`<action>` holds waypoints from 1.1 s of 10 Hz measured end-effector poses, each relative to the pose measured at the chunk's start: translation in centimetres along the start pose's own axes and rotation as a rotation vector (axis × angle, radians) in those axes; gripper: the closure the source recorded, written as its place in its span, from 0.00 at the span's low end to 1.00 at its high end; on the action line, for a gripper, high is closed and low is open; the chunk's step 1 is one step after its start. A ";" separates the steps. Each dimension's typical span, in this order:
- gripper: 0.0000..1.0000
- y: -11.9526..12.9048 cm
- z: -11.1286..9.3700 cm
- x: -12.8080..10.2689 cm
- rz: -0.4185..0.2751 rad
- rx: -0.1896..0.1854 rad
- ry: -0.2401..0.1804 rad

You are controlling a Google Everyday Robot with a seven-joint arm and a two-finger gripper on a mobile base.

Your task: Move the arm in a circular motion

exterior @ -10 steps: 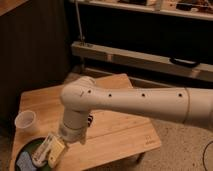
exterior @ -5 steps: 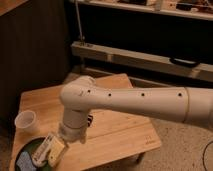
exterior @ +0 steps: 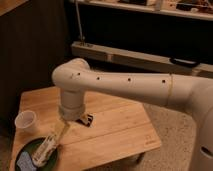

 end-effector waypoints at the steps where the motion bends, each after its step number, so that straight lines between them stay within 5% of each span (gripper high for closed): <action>1: 0.20 2.4 -0.4 0.6 0.020 -0.005 0.000; 4: 0.20 9.9 -1.6 0.7 0.081 -0.005 0.023; 7: 0.20 15.4 -3.8 -4.3 0.178 -0.027 0.117; 11: 0.20 15.3 -4.4 -9.8 0.299 -0.071 0.143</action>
